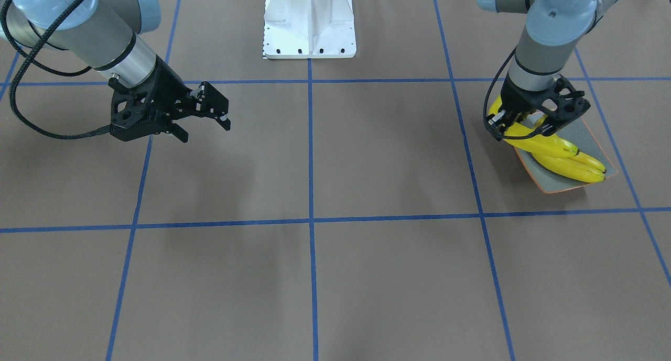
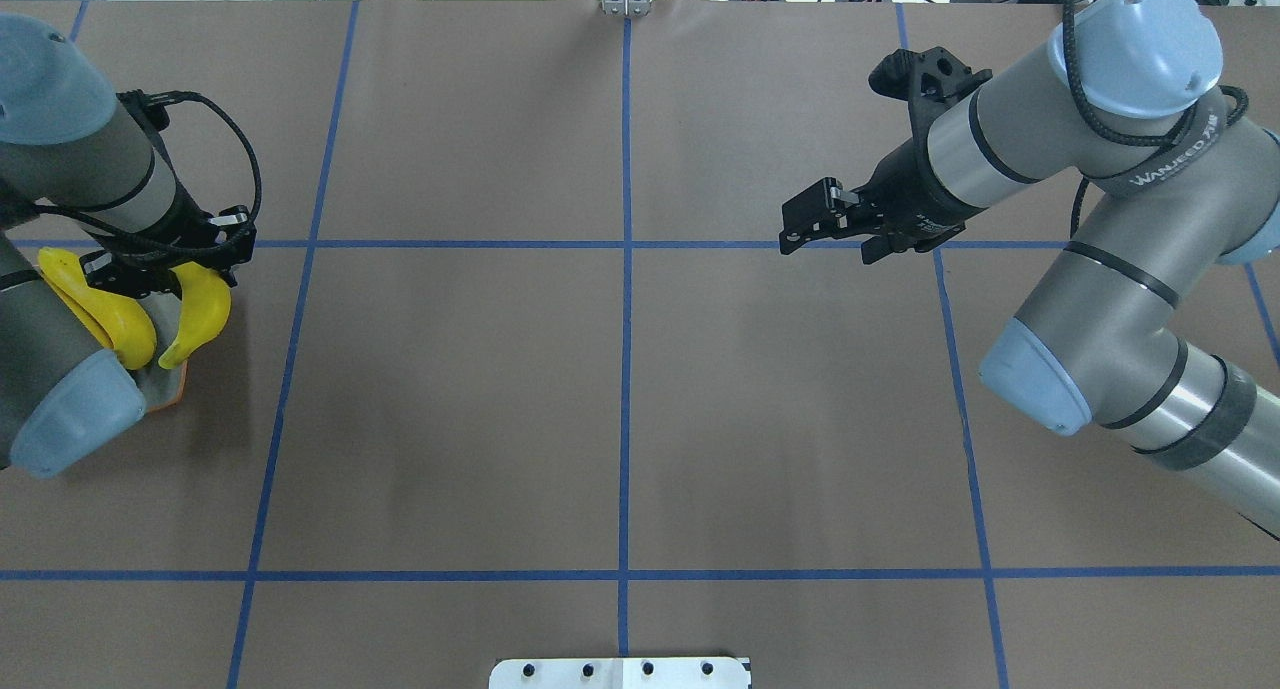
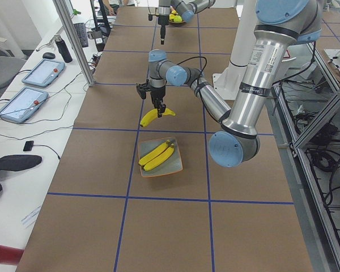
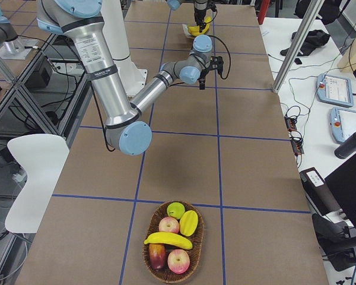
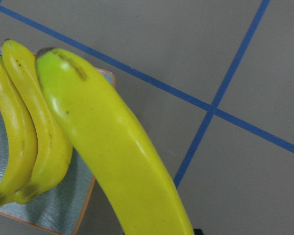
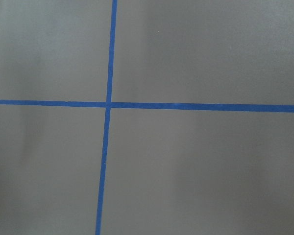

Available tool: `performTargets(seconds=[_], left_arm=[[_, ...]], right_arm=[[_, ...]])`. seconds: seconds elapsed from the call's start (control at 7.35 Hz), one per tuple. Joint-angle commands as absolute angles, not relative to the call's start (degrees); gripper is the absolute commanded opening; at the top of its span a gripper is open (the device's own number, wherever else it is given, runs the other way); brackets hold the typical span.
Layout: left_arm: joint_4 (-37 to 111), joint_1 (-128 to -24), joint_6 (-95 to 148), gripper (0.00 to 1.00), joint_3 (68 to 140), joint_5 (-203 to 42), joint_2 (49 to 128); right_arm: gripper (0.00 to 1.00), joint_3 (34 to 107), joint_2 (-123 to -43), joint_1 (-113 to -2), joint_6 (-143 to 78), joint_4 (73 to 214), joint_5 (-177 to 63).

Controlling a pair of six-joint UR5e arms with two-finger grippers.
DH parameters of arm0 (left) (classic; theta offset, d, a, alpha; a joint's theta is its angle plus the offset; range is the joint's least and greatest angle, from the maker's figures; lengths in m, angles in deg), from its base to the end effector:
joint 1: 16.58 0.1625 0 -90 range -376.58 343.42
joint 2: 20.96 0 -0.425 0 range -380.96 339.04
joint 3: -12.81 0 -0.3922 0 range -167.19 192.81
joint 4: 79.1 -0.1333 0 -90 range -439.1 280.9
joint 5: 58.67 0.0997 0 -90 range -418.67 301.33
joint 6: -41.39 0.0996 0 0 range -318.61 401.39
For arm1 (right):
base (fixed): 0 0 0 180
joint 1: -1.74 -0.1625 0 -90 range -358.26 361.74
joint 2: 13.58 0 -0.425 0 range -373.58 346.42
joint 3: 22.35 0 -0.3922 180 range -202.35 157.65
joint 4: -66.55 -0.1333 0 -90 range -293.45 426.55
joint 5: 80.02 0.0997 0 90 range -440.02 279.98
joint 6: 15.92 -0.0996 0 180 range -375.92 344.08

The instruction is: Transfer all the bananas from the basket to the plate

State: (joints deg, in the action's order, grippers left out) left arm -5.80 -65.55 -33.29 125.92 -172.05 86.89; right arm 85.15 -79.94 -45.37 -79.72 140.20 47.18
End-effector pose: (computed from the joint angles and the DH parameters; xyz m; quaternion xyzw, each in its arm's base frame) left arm 0.2935 -0.4802 0.3523 -0.0582 0.2796 -0.2364 0.9287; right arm -0.3455 -0.4793 0.2524 0.0478 -0.5326 -0.0001 0.8450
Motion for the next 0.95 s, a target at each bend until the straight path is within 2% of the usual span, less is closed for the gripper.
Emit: performTargets(seconds=[0.0,0.27,0.41,0.82], left_arm=[[-6.32,-68.06,-25.90,0.00,123.38,-172.40,86.62],[-6.15,-68.61,-22.43,0.00,121.27,-172.58,85.48],[-5.28,-68.52,-22.42,0.00,117.96,-172.58,85.48],[-5.18,-68.61,-21.64,0.00,116.08,-172.67,85.48]], right_arm=[[1.00,85.32,-80.12,-45.37,-80.25,140.20,46.46],[1.00,85.58,-79.94,-45.28,-80.43,140.20,46.28],[1.00,85.58,-79.85,-45.28,-80.52,140.20,46.28],[1.00,85.76,-79.41,-45.28,-80.60,140.20,46.28]])
